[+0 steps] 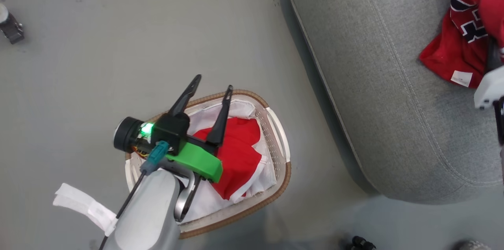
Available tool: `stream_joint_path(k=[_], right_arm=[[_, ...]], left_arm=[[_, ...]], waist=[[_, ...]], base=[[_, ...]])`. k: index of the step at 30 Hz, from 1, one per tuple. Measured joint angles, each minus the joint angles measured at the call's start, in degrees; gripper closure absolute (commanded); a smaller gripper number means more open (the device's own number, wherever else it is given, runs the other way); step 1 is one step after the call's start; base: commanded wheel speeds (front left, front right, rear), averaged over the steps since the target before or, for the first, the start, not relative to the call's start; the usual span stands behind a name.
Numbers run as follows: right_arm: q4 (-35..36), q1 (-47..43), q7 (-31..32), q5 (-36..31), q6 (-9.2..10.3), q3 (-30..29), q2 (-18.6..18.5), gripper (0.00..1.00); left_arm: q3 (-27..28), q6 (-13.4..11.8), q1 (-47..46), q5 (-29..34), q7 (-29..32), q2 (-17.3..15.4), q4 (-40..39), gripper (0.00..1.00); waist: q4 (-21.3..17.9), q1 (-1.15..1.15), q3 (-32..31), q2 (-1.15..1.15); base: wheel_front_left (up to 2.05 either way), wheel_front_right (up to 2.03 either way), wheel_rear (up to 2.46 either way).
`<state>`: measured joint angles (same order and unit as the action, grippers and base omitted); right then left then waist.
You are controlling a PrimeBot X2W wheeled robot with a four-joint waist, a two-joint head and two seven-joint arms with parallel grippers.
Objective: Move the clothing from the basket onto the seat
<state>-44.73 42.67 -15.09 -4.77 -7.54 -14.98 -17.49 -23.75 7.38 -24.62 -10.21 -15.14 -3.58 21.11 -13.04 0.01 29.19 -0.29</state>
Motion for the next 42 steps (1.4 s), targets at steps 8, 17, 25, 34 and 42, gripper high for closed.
stream_joint_path(k=[8, 17, 25, 34, 42], right_arm=[[11.3, -14.1, 0.0, 3.5, 0.01, 2.8, 3.2, 0.00], [22.2, -19.7, 0.0, 10.3, 0.01, 14.0, 7.8, 0.00], [23.2, -20.8, 0.0, 12.9, 0.01, 17.7, 11.6, 0.00], [21.2, -26.9, 0.0, 12.7, 0.01, 16.0, 13.0, 0.00], [20.1, -28.3, 0.0, 12.3, 0.01, 15.5, 13.4, 0.00]], left_arm=[[7.1, -0.8, 4.5, 0.0, 0.0, 0.5, 0.2, 0.00], [17.3, -4.6, 11.2, 1.7, 0.0, 0.6, -2.5, 0.00], [25.1, -7.1, 15.9, 3.4, 0.0, 0.7, -3.8, 0.00], [27.8, -6.2, 22.0, 1.1, 0.0, 0.7, -3.6, 0.00], [25.8, -5.5, 24.0, -0.4, 0.0, 0.7, -2.8, 0.00]], waist=[[1.0, -0.01, -5.6, 0.00], [2.8, -0.01, -13.1, 0.00], [7.3, -0.01, -17.7, 0.00], [11.4, -0.02, -23.5, 0.00], [13.6, -0.02, -26.0, 0.00]], base=[[0.00, 0.00, 0.00], [0.00, 0.00, 0.00], [0.00, 0.00, 0.00], [0.00, 0.00, 0.00], [0.00, 0.00, 0.00]])
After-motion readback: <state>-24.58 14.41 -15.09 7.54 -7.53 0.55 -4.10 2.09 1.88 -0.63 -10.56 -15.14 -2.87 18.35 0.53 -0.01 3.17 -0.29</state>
